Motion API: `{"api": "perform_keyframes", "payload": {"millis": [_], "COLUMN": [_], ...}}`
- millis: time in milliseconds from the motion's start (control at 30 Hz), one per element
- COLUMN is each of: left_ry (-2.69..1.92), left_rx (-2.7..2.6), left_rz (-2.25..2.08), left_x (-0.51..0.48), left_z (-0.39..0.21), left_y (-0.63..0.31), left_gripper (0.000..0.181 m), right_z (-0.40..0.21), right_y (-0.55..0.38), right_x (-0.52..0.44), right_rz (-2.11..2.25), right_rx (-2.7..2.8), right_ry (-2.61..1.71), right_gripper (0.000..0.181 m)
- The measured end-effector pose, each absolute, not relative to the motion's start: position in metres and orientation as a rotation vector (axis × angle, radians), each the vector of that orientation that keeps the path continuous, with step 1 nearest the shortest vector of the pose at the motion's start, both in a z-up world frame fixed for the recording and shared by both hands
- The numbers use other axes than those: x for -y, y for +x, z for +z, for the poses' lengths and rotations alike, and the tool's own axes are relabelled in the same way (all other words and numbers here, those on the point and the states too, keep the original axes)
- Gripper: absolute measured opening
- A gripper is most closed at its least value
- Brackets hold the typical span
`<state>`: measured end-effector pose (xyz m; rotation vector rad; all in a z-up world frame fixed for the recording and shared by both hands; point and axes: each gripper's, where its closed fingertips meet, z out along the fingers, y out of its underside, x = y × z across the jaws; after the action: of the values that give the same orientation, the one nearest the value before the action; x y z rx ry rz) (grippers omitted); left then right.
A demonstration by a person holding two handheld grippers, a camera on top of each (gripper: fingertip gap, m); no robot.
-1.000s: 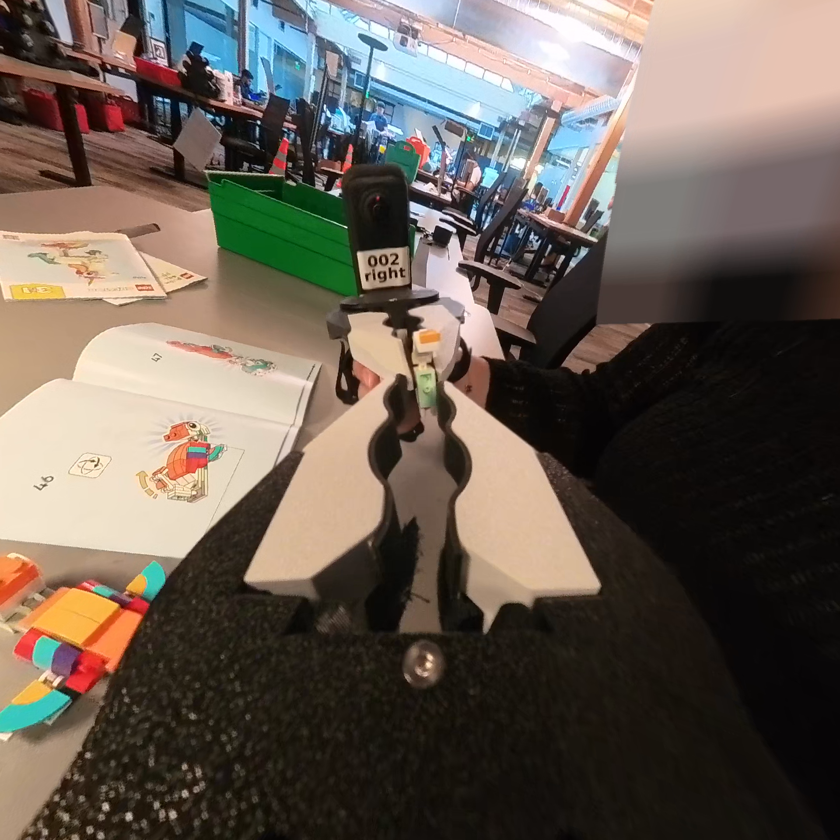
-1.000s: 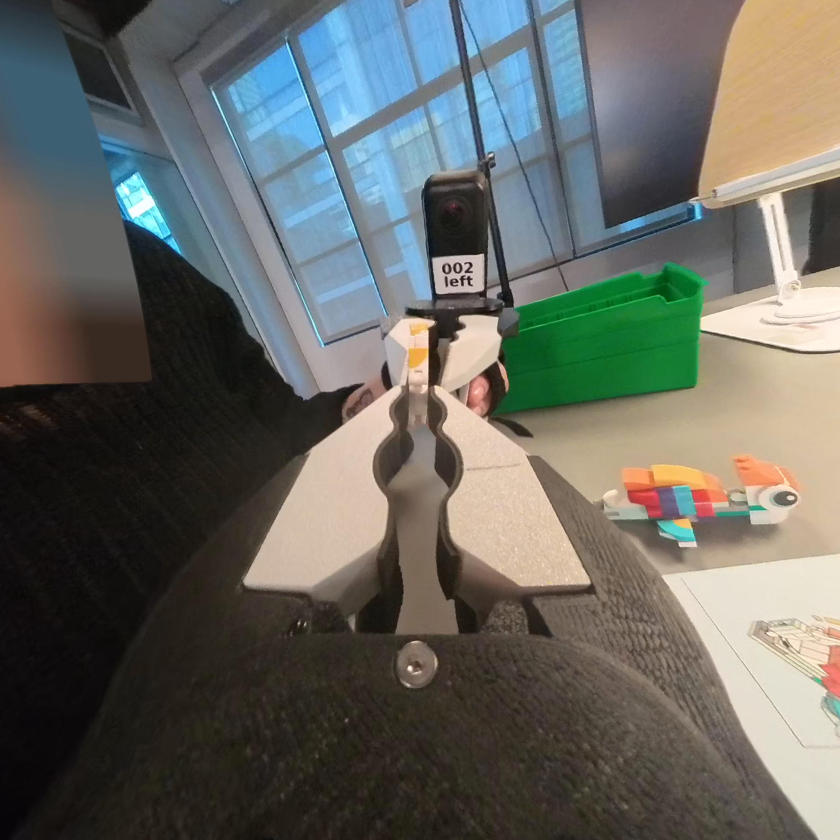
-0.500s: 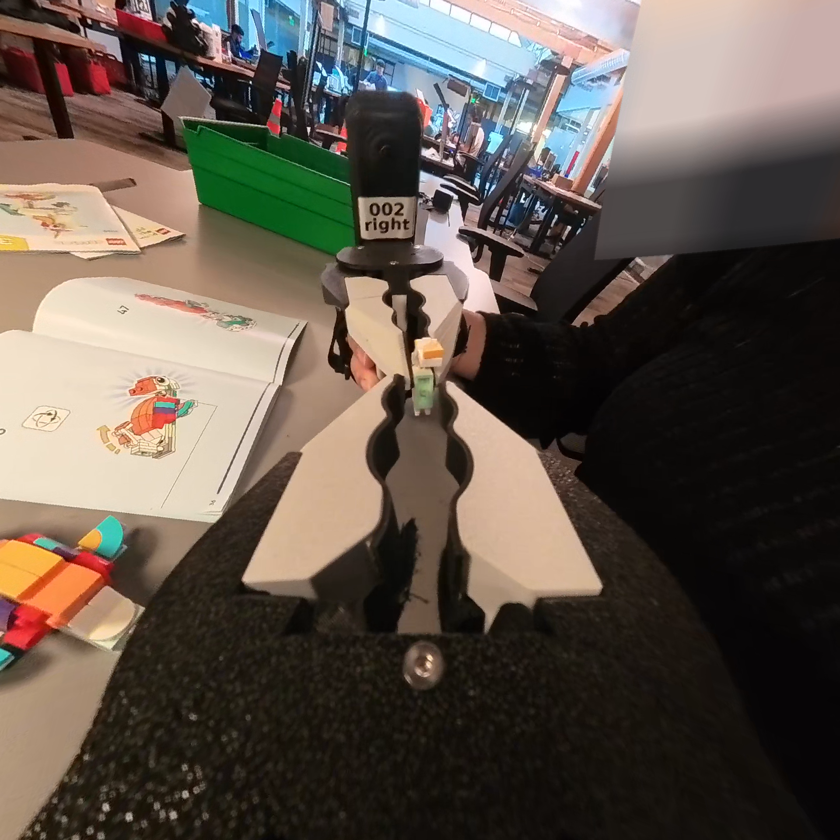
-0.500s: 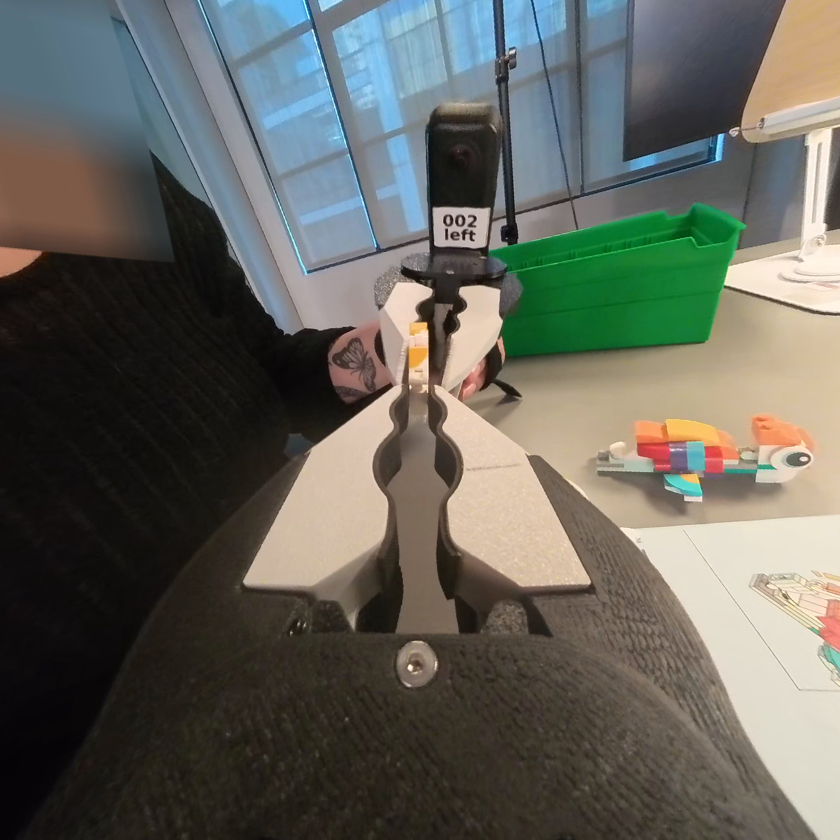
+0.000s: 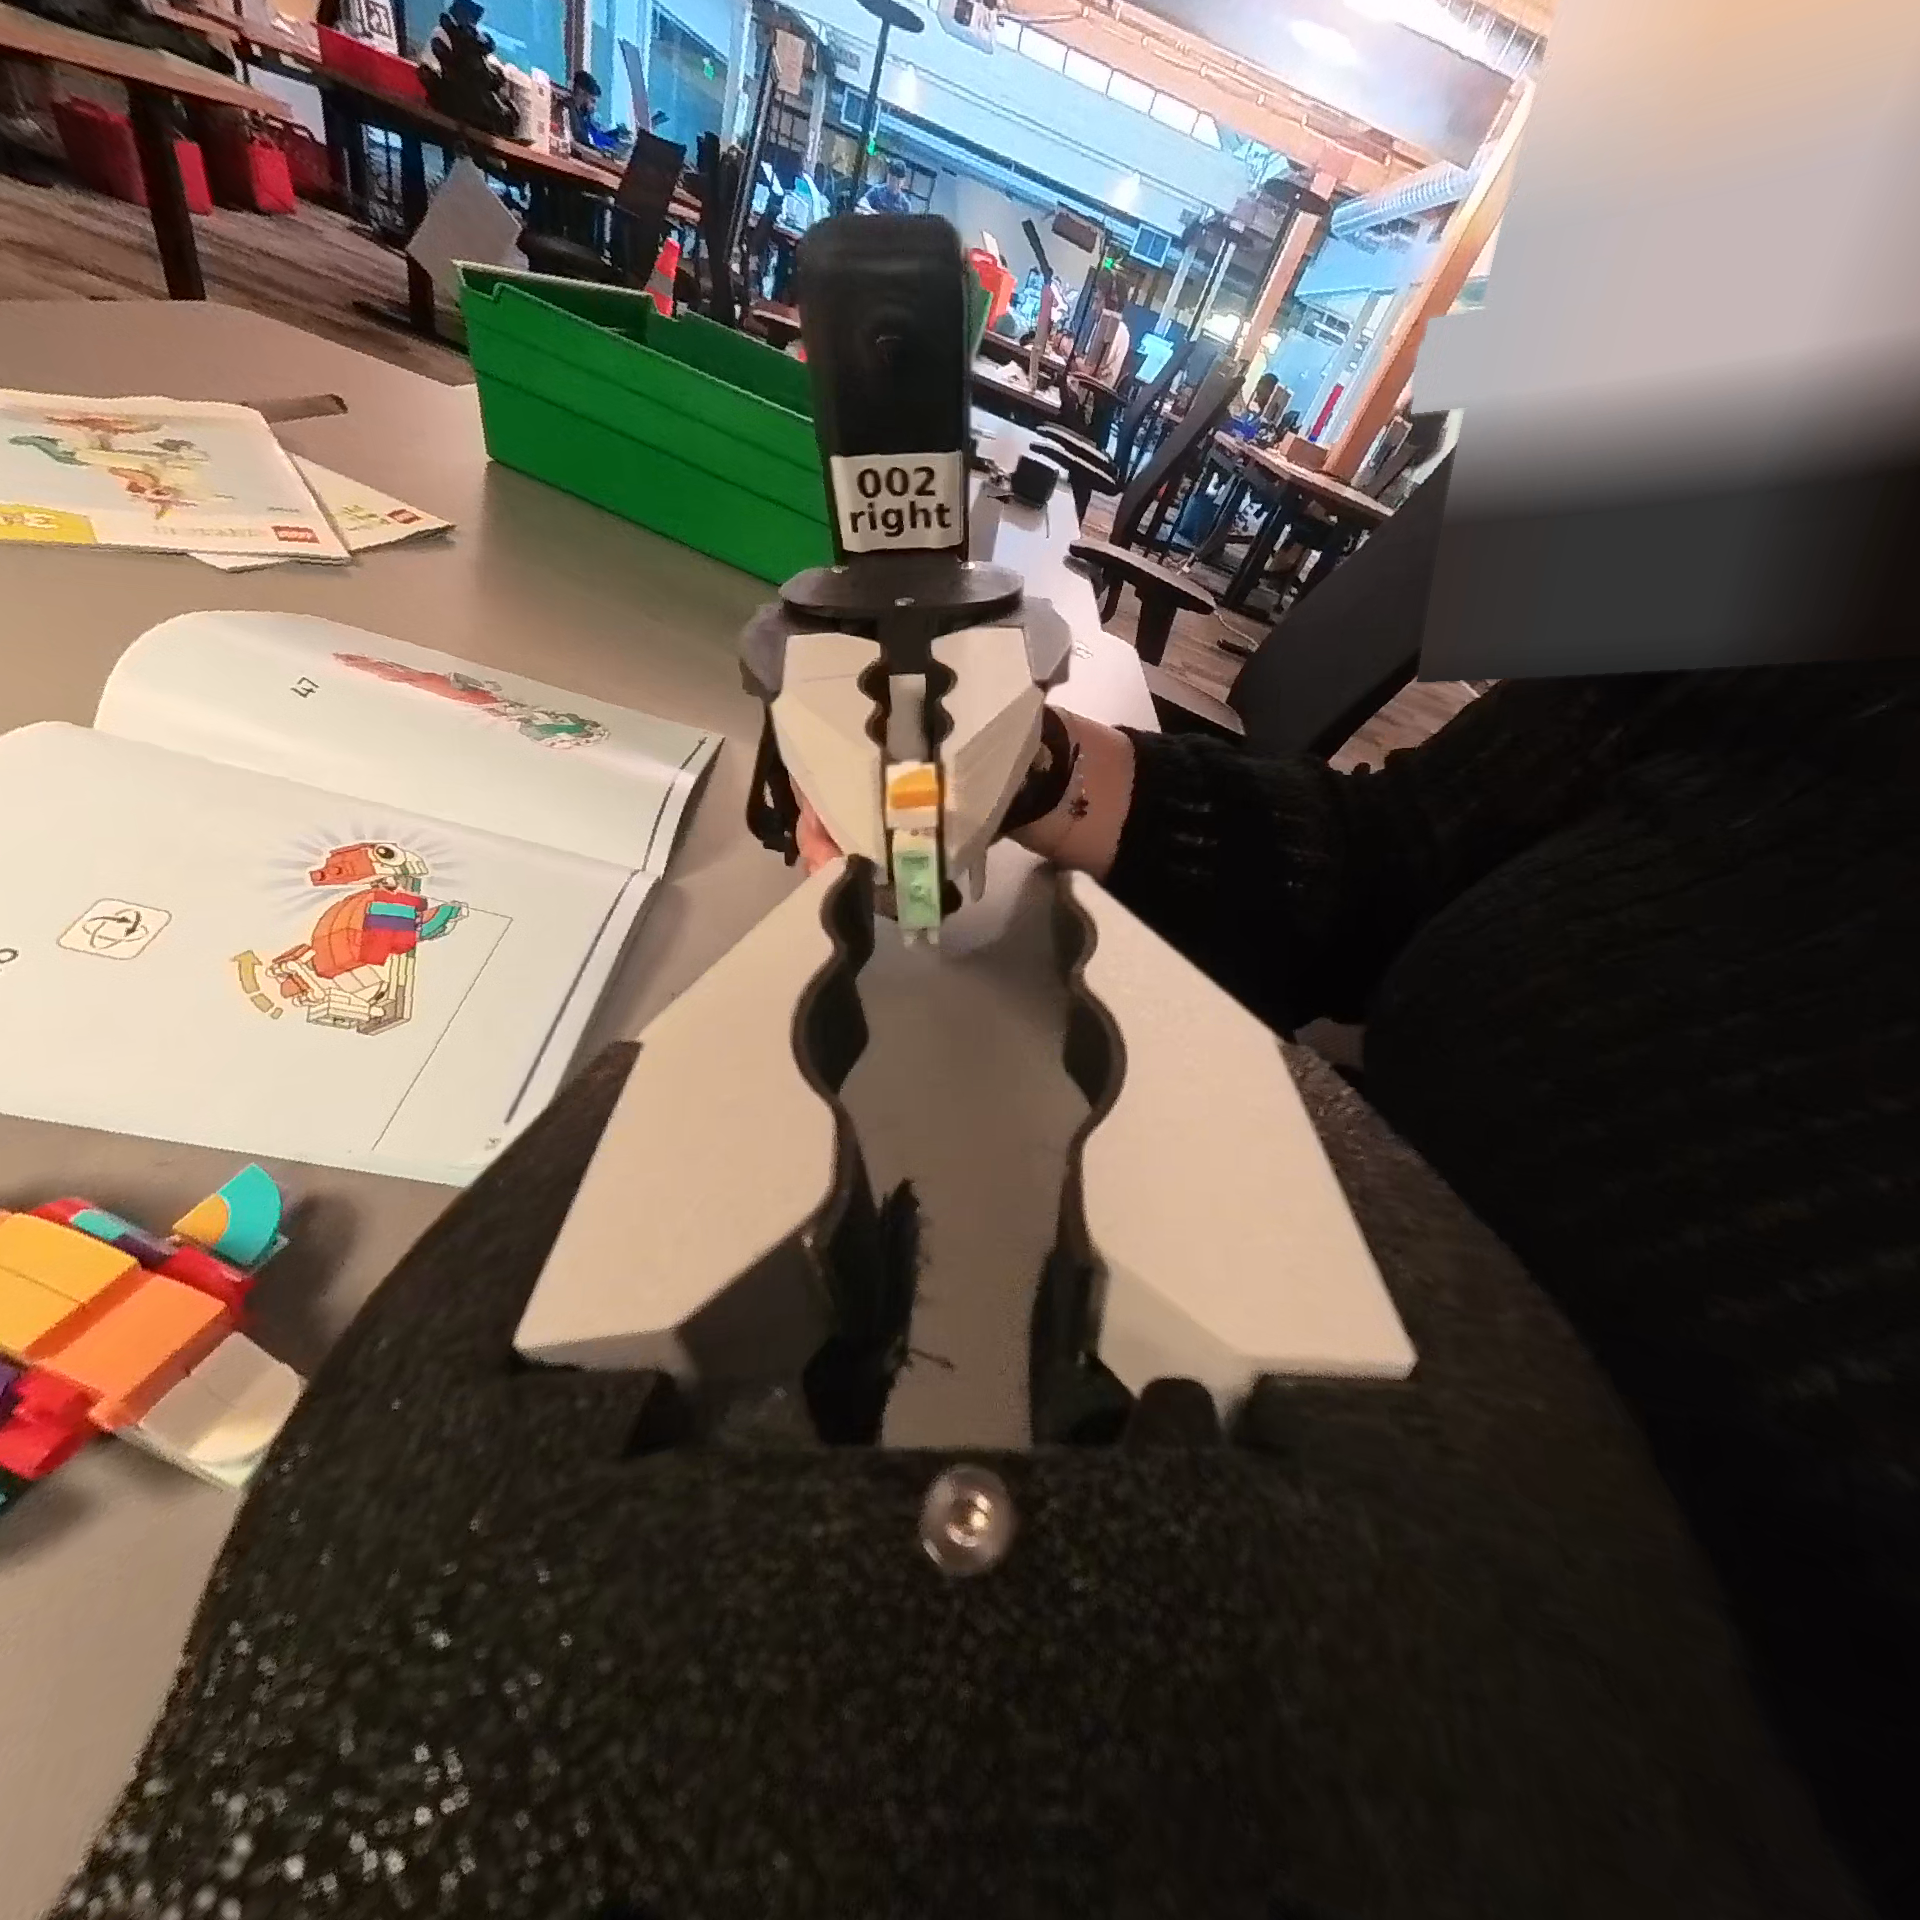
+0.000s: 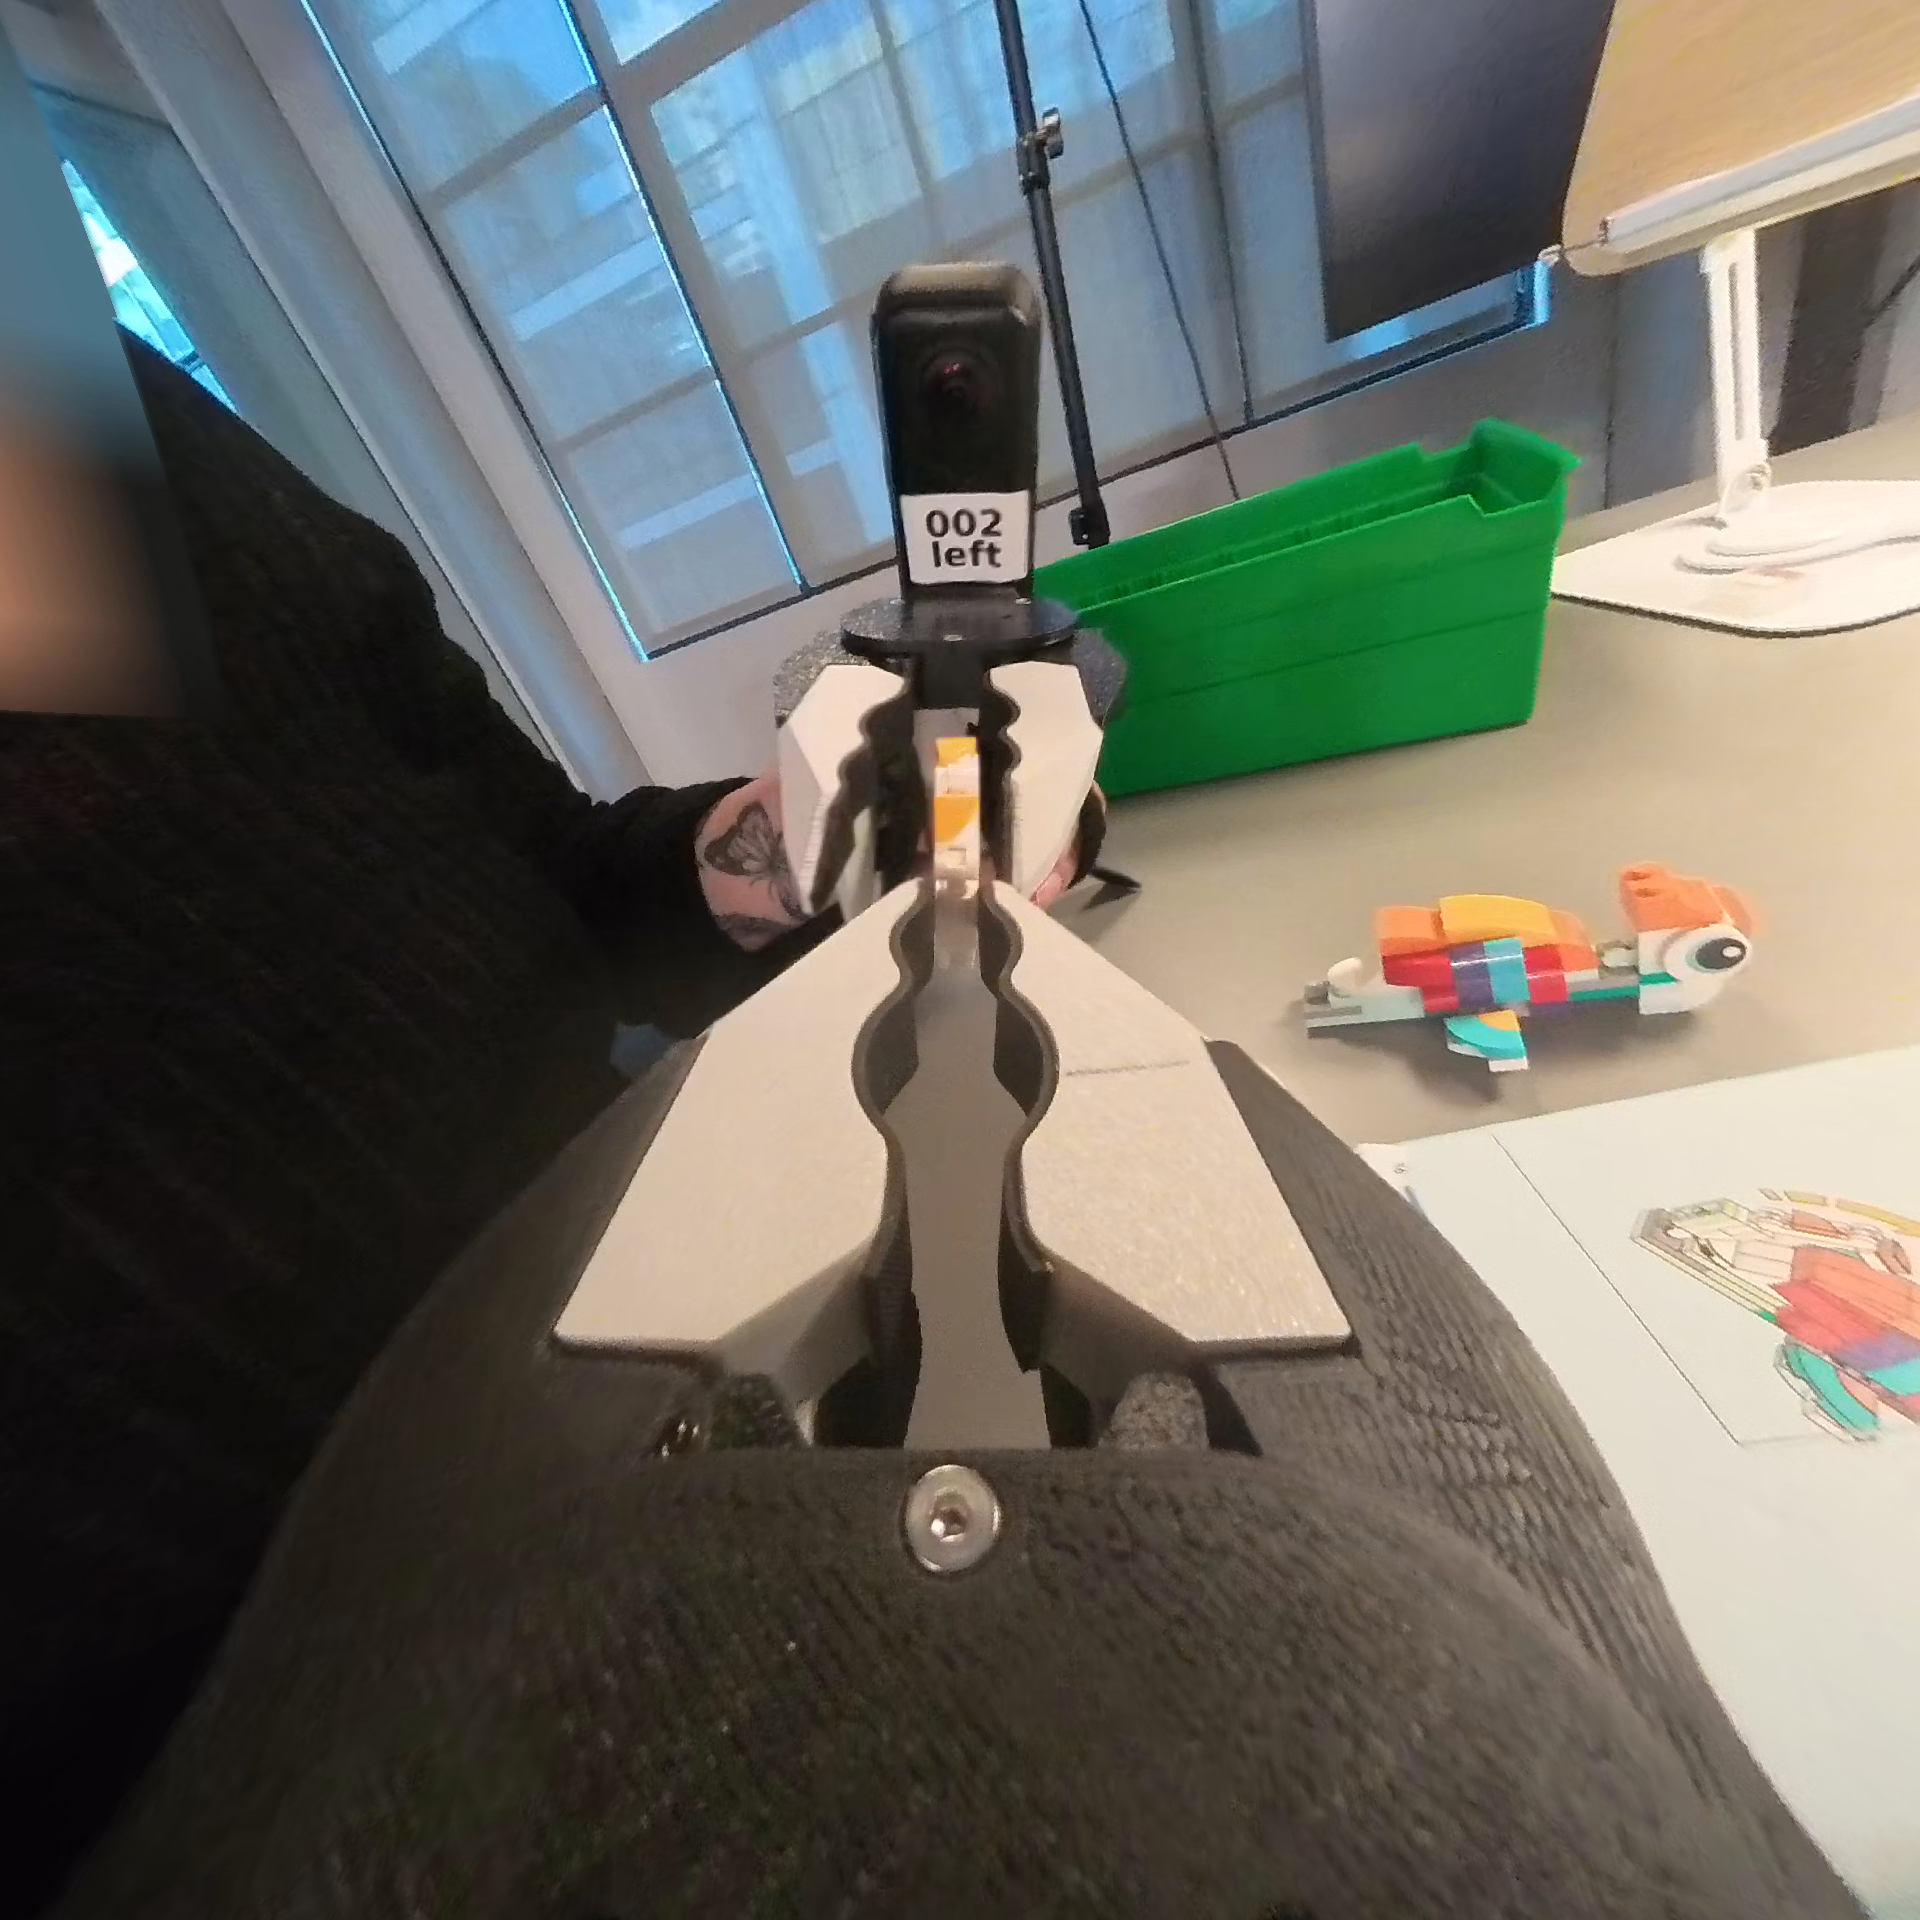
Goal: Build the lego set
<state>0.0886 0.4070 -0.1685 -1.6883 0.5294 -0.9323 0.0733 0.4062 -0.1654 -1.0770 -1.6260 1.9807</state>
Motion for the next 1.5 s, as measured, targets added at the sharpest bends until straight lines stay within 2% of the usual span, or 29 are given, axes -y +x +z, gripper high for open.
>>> {"api": "perform_keyframes", "payload": {"millis": [200,433,867,1167,1200,1300,1400,1500], "left_ry": [-1.631,-1.697,-1.814,-1.809,-1.803,-1.803,-1.774,-1.788], "left_rx": [-0.483,-0.468,-0.255,-0.302,-0.329,-0.372,-0.353,-0.351], "left_rz": [-0.882,-0.806,-0.739,-0.698,-0.687,-0.595,-0.51,-0.403], "left_x": [-0.414,-0.417,-0.439,-0.438,-0.436,-0.437,-0.442,-0.448], "left_z": [-0.157,-0.163,-0.181,-0.179,-0.178,-0.178,-0.172,-0.172], "left_y": [0.084,0.076,0.056,0.061,0.063,0.062,0.06,0.057], "left_gripper": [0.034,0.024,0.034,0.02,0.015,0.013,0.022,0.022], "right_z": [-0.168,-0.174,-0.191,-0.181,-0.182,-0.182,-0.183,-0.182], "right_y": [0.073,0.067,0.043,0.042,0.041,0.04,0.039,0.038], "right_x": [-0.408,-0.411,-0.446,-0.449,-0.451,-0.454,-0.458,-0.457], "right_rz": [1.929,1.772,0.519,0.351,0.331,0.283,0.194,0.159], "right_rx": [1.641,1.667,1.648,1.568,1.566,1.556,1.554,1.543], "right_ry": [-1.081,-1.068,-0.579,-0.484,-0.487,-0.485,-0.466,-0.439], "right_gripper": [0.006,0.006,0.006,0.006,0.006,0.006,0.006,0.006]}}
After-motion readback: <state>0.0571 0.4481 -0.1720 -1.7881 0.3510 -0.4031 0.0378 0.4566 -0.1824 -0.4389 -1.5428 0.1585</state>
